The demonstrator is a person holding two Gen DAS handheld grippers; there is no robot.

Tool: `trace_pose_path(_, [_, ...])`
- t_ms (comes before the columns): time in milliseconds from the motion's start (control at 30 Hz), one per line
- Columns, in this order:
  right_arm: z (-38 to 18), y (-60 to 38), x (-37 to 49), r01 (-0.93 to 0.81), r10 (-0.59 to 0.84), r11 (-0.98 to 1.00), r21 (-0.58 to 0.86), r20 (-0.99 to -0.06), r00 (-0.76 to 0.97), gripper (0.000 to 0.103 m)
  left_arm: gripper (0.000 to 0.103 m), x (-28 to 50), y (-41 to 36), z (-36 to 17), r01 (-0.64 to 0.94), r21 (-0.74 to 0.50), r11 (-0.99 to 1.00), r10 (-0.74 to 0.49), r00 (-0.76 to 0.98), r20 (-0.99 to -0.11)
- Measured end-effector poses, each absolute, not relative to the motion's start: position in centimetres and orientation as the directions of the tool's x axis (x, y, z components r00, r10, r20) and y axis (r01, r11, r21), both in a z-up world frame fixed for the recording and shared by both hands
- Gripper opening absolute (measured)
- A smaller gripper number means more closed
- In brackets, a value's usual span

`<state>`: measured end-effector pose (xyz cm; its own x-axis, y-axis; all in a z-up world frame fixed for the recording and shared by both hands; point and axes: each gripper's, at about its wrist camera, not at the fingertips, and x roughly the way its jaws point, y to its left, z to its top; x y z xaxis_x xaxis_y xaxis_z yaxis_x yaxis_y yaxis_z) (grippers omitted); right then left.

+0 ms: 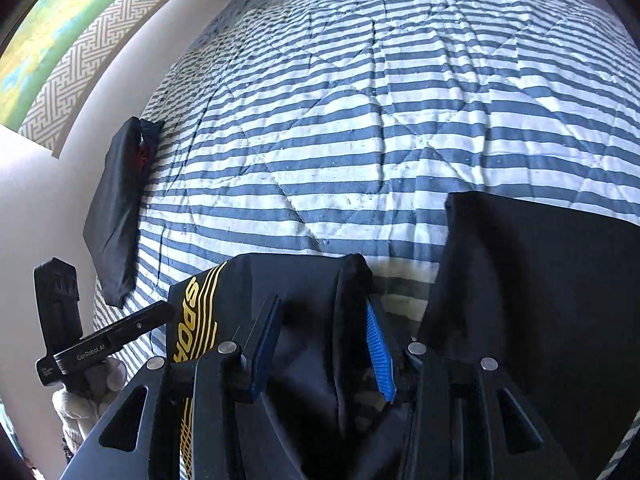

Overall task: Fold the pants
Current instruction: 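Grasp the jacket's hem with both grippers and lift it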

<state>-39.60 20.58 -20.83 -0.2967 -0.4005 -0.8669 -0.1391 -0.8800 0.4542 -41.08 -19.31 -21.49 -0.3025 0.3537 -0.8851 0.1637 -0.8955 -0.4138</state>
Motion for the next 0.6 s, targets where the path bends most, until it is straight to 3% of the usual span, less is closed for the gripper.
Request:
trace_pose_path(33, [-20.9, 20.3, -39.9, -0.13, -0.407, -0.879, 0.459, -0.864, -0.295, 0.013, 0.003, -41.3, -18.8, -21.3, 0.136, -0.41, -0.902, 0.356, -0.302, -0.884])
trace_pose_path(67, [-20.8, 19.8, -40.2, -0.112, -0.401, -0.887, 0.447, -0.869, -0.29, 0.004, 0.003, -40.9, -18.3, -20.5, 0.109, -0.411, -0.905, 0.358, -0.325, -0.875])
trace_pose_path(167, [-17.9, 18.2, -39.5, -0.016, -0.359, -0.921, 0.39, -0.861, -0.36, 0.003, 0.004, -37.7, -18.2, -15.8, 0.014, -0.479, -0.878, 0.411, -0.492, -0.768])
trace_pose_path(233, [-14.1, 18.0, -36.8, 0.093, -0.387, -0.913, 0.398, -0.767, -0.512, 0.003, 0.008, -34.0, -18.4, -12.8, -0.088, -0.48, -0.873, 0.429, -0.605, -0.671])
trace_pose_path(267, [-12.1, 18.2, -34.6, 0.156, -0.4, -0.908, 0.389, -0.692, -0.602, 0.003, 0.029, -32.7, -18.3, -12.3, -0.135, -0.47, -0.872, 0.448, -0.606, -0.657])
trace_pose_path(300, [-11.0, 18.5, -32.7, 0.192, -0.394, -0.912, 0.363, -0.642, -0.657, 0.005, 0.051, -32.3, -18.2, -12.6, -0.16, -0.459, -0.874, 0.463, -0.561, -0.686])
trace_pose_path(333, [-10.6, 18.7, -31.3, 0.222, -0.398, -0.913, 0.343, -0.623, -0.674, 0.012, 0.087, -32.3, -18.1, -13.3, -0.169, -0.448, -0.878, 0.466, -0.51, -0.723])
trace_pose_path(367, [-11.1, 18.9, -30.7, 0.245, -0.42, -0.906, 0.346, -0.654, -0.629, 0.035, 0.087, -32.5, -18.3, -13.9, -0.158, -0.415, -0.896, 0.435, -0.498, -0.75])
trace_pose_path(400, [-12.1, 19.1, -30.9, 0.246, -0.431, -0.902, 0.355, -0.706, -0.562, 0.047, 0.085, -32.8, -18.5, -14.4, -0.144, -0.384, -0.912, 0.403, -0.492, -0.772])
trace_pose_path(433, [-13.2, 19.5, -31.2, 0.219, -0.416, -0.909, 0.354, -0.746, -0.52, 0.052, 0.083, -33.6, -18.8, -15.1, -0.124, -0.378, -0.917, 0.389, -0.476, -0.788])
trace_pose_path(500, [-15.0, 20.6, -31.9, 0.152, -0.375, -0.926, 0.346, -0.79, -0.484, 0.052, 0.083, -35.5, -19.7, -16.1, -0.075, -0.436, -0.897, 0.42, -0.453, -0.786])
trace_pose_path(600, [-16.9, 22.6, -34.1, 0.041, -0.451, -0.874, 0.484, -0.778, -0.437, 0.052, 0.083, -39.0, -22.1, -17.7, 0.027, -0.517, -0.856, 0.455, -0.435, -0.777])
